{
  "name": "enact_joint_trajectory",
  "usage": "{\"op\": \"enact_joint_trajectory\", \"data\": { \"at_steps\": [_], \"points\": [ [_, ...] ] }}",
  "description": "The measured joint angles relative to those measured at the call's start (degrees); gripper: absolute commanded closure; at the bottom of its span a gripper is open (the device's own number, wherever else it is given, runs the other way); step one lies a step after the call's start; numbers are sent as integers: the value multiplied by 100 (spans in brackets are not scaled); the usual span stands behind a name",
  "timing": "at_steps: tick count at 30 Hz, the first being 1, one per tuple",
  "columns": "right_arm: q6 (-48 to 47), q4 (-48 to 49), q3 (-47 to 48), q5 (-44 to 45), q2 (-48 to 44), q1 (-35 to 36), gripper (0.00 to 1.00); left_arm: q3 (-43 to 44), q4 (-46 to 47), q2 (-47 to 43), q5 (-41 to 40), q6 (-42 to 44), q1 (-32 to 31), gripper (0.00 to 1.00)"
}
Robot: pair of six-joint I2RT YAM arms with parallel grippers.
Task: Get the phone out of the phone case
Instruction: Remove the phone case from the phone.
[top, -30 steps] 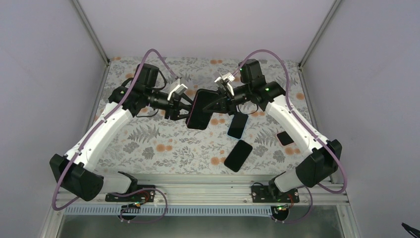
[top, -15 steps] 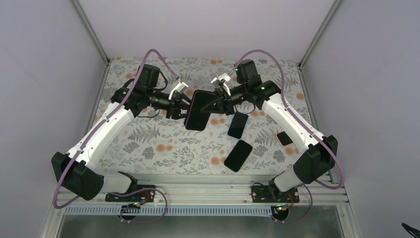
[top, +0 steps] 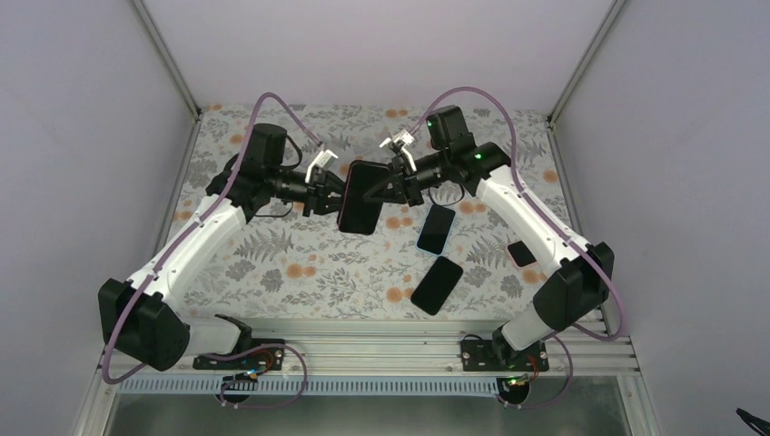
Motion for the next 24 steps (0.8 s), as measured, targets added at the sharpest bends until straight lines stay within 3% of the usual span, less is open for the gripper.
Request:
{"op": "enact_joint_trajectory", "data": {
  "at_steps": [4, 9, 14, 20, 24],
  "points": [
    [48, -85, 319, 153, 195, -2, 89, -205, 579, -61, 175, -293, 197, 91],
    [216, -24, 791, 365, 448, -31, 54, -393, 1311, -131, 258, -831, 459, 97],
    [503, 304, 1261, 448, 605, -293, 35, -595, 1711, -144, 219, -1340, 765, 98],
    [822, 861, 1270, 678, 588, -546, 20, -894, 2341, -144, 229, -2111, 1141, 98],
    [1060, 1191, 975, 1008, 479, -531, 19, -1051, 2677, -144, 234, -2625, 1368, 98]
  ]
}}
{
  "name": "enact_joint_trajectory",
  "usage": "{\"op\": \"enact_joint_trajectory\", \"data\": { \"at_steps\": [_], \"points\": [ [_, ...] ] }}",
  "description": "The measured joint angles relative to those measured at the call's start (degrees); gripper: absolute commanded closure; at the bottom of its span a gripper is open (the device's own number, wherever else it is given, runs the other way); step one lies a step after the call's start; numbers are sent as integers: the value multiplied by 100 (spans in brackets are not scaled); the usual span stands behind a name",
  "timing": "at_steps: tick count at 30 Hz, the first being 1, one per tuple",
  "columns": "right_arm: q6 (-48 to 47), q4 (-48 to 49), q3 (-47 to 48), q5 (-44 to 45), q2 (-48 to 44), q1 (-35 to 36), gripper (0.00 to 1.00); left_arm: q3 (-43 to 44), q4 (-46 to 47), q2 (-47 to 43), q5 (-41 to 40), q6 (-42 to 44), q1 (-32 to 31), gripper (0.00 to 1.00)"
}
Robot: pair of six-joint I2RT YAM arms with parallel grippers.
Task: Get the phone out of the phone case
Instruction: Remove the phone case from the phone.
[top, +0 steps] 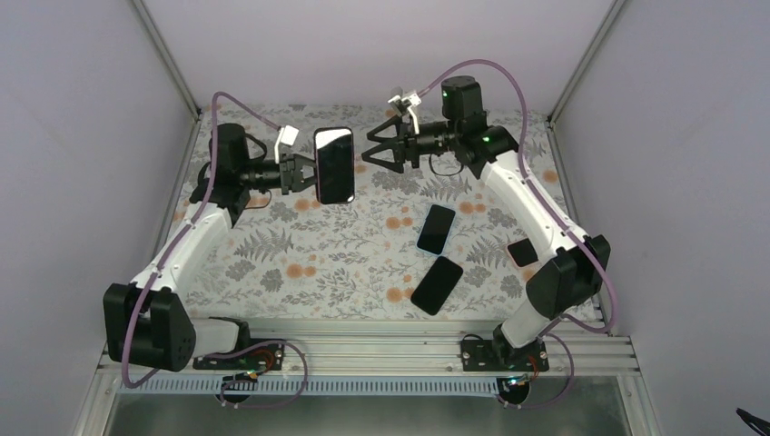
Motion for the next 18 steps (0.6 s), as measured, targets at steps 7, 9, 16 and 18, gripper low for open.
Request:
{"op": "enact_joint_trajectory", "data": {
  "at_steps": [7, 9, 16, 18],
  "points": [
    [796, 662, -859, 227, -151, -2, 20, -136, 678, 0, 17, -940, 402, 98],
    [1067, 846, -1073, 197, -166, 0, 22, -170, 841, 0, 13, -1213, 511, 98],
    [1794, 1438, -1510, 190, -236, 103, 24, -136, 758, 2, -282, -1700, 728, 98],
    [1650, 1355, -1432, 474, -286, 219, 24, 35, 317, 22, -560, -1696, 750, 98]
  ]
}}
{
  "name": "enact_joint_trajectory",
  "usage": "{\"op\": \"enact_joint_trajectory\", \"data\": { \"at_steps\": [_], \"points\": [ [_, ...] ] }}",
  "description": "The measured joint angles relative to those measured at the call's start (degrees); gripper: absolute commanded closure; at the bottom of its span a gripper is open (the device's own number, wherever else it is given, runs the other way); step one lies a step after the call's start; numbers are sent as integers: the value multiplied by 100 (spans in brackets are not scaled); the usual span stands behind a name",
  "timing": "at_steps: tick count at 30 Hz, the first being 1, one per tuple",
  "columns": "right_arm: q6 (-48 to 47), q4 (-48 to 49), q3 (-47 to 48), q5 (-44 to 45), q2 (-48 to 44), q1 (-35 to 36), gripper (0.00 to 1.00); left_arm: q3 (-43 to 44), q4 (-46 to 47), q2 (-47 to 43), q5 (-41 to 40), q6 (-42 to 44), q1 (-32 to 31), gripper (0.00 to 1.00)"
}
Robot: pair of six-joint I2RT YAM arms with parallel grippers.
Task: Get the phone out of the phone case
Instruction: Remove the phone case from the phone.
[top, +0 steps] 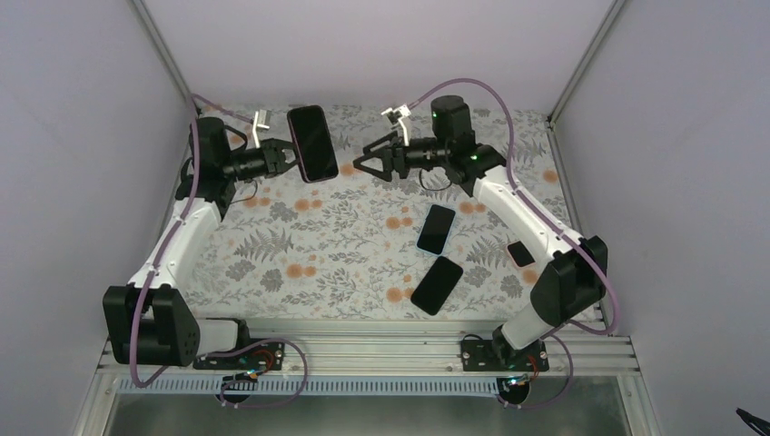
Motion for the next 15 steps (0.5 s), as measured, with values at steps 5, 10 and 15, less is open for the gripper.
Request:
{"op": "enact_joint_trajectory", "data": {
  "at_steps": [5, 10, 15],
  "points": [
    [-791, -306, 741, 1473, -11, 358, 26, 413, -728, 92, -673, -81, 39, 98],
    [-1606, -439, 1117, 3150, -2, 841, 28, 417, -1097, 240, -990, -321, 85, 98],
    [-2177, -494, 1207, 4424, 116, 1469, 28, 413, -1259, 378, -1128, -529, 103, 98]
  ]
}}
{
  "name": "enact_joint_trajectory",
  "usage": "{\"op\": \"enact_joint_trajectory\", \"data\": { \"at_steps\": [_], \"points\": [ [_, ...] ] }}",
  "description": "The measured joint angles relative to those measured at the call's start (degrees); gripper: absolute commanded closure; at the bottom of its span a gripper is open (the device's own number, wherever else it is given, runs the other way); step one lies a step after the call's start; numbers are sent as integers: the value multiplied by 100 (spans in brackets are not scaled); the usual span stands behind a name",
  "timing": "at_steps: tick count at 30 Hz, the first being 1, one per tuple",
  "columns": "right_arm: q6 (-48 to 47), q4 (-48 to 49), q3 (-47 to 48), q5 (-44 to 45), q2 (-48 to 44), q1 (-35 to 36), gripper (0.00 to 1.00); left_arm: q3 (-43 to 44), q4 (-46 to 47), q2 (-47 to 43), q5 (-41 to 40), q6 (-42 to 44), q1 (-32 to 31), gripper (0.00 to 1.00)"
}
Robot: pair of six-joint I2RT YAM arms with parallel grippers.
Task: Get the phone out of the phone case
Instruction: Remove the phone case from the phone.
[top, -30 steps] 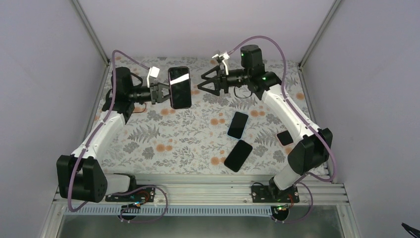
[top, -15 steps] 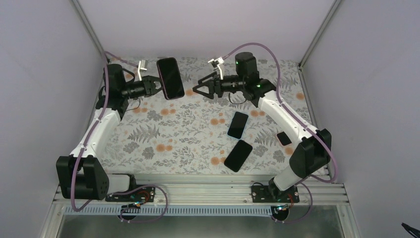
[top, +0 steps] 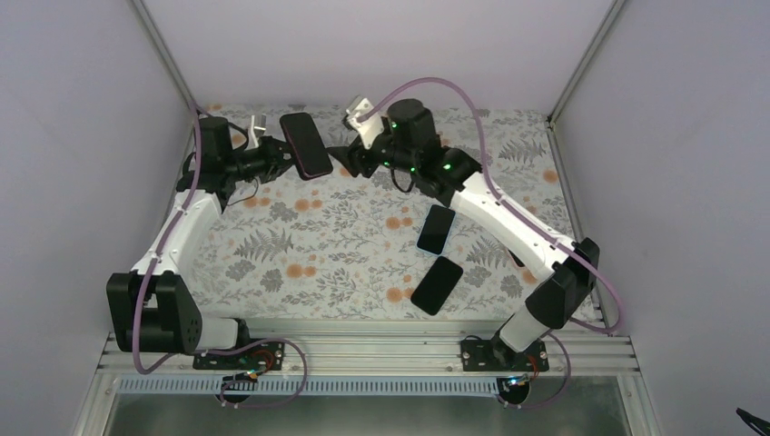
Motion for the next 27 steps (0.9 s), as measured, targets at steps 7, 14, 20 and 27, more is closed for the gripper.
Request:
{"op": "enact_joint_trajectory", "data": {
  "at_steps": [7, 14, 20, 27],
  "points": [
    [-474, 92, 0, 1025, 258, 629, 29, -17, 98, 101, 31, -369, 74, 97],
    [-828, 149, 157, 1720, 863, 1069, 29, -72, 240, 170, 33, -553, 103, 97],
    [-981, 188, 271, 2070, 1165, 1215, 30, -101, 282, 173, 22, -616, 103, 97],
    [-1113, 393, 271, 2505, 1217, 1276, 35, -133, 363, 192, 11, -682, 116, 97]
  ]
}}
